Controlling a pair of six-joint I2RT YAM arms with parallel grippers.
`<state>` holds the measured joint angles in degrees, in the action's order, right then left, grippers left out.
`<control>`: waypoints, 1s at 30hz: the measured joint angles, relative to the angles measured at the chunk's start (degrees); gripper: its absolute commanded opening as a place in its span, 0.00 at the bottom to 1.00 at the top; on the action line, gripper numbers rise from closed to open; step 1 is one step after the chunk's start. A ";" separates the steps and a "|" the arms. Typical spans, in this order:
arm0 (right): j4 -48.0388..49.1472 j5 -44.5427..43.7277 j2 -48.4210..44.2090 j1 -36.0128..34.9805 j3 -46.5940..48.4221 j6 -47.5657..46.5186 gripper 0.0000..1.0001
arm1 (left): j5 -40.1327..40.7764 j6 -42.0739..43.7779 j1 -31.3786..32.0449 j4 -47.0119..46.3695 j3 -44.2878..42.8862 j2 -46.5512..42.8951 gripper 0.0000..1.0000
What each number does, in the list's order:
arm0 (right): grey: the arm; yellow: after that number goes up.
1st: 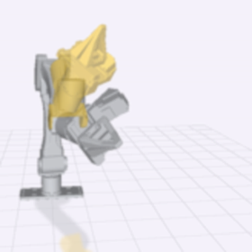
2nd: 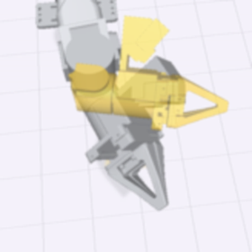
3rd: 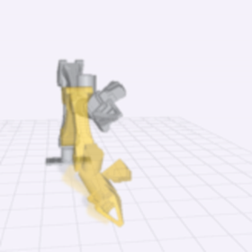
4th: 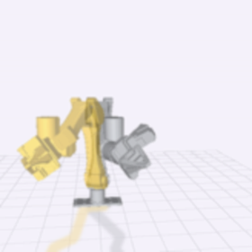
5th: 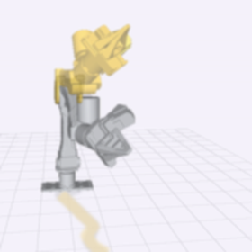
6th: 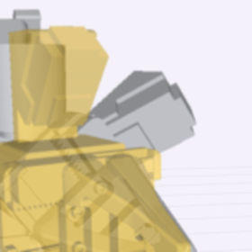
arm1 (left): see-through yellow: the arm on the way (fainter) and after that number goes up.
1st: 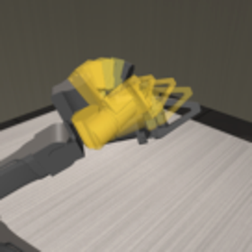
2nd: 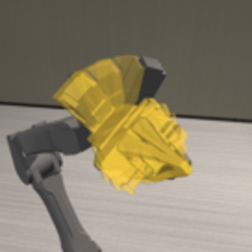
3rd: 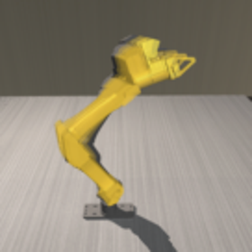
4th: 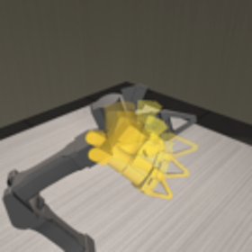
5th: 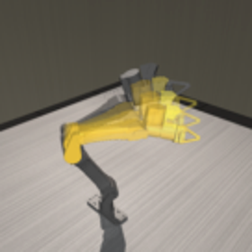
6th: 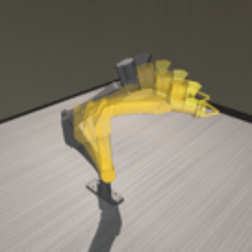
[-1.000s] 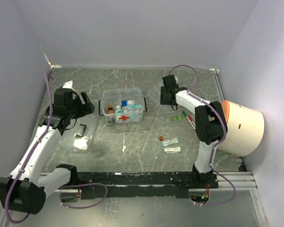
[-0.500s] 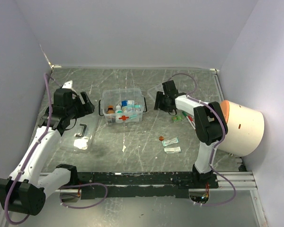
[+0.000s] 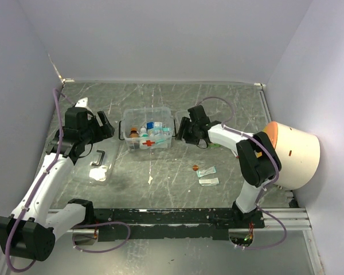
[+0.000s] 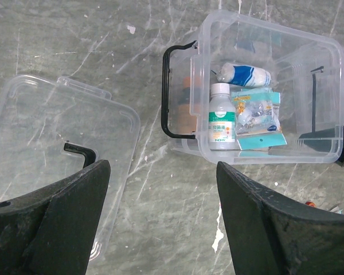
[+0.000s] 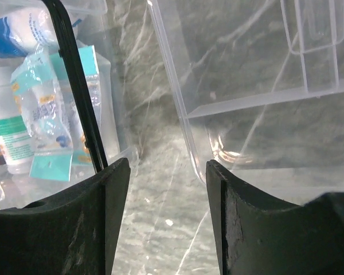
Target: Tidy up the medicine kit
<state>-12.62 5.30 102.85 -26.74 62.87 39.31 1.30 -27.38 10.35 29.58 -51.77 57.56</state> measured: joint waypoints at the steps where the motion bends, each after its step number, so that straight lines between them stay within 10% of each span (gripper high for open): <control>1: 0.35 -0.28 -0.79 -0.55 -0.85 1.22 0.55 | 0.00 0.00 0.00 0.00 0.00 0.00 0.86; 19: -3.21 -17.14 -12.50 -7.21 -4.83 10.84 0.53 | 0.04 0.04 0.28 0.00 0.00 -0.48 0.86; 30: -7.10 -29.16 -16.94 4.66 -8.41 8.72 0.47 | 0.42 0.20 0.37 0.00 0.00 -0.50 0.85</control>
<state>-19.73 -23.86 85.91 -22.09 54.46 48.03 1.72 -27.18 10.72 29.58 -51.77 57.06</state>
